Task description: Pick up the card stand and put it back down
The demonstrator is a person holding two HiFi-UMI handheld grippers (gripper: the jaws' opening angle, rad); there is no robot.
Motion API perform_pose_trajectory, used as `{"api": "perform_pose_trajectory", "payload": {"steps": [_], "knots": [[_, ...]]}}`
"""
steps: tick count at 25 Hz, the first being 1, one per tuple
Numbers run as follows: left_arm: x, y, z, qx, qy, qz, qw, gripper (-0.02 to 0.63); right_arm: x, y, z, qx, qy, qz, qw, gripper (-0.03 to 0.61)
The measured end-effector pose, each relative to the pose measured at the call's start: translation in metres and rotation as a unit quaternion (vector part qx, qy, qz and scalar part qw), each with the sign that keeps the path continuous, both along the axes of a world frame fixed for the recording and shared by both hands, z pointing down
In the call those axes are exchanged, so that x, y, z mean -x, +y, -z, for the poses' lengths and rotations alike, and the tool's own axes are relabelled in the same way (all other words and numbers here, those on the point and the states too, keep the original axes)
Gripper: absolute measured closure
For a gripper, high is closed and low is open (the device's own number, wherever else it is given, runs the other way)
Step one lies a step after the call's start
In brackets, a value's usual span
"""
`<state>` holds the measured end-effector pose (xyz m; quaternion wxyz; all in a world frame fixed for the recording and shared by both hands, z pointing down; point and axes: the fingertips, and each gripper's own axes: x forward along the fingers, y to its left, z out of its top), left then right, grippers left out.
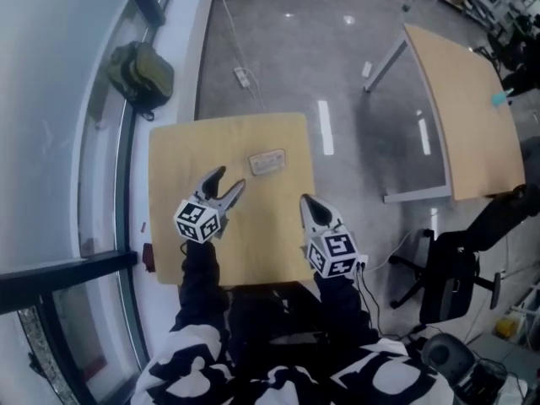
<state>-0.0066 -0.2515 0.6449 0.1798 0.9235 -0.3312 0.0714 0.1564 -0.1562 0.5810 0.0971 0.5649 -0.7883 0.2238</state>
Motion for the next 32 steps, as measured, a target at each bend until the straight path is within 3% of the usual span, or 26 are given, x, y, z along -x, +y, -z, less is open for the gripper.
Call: {"api": "perform_pose_trajectory", "payload": {"steps": [4,7,16,22,26,32], "knots": [[-0.006,0.036,0.037,-0.004,0.015,0.024,0.9996,0.314,0.009,0.005,0.031,-0.031,-0.001,0.021,0.999,0.557],[-0.014,0.061,0.065,-0.02,0.0,0.044,0.9988,0.314,0.02,0.008,0.058,-0.062,0.002,0.037,0.997,0.557],[-0.032,0.109,0.162,-0.122,-0.027,0.11,0.986,0.345,0.058,0.029,0.129,-0.139,0.001,0.096,0.986,0.557],[-0.022,0.122,0.195,-0.152,-0.018,0.163,0.9747,0.451,0.071,0.039,0.156,-0.173,-0.005,0.117,0.978,0.557],[-0.011,0.132,0.199,-0.162,-0.02,0.195,0.9671,0.596,0.081,0.045,0.16,-0.18,-0.002,0.128,0.975,0.558],[-0.007,0.141,0.213,-0.179,-0.025,0.209,0.9611,0.603,0.098,0.05,0.173,-0.199,0.003,0.144,0.969,0.558]]}}
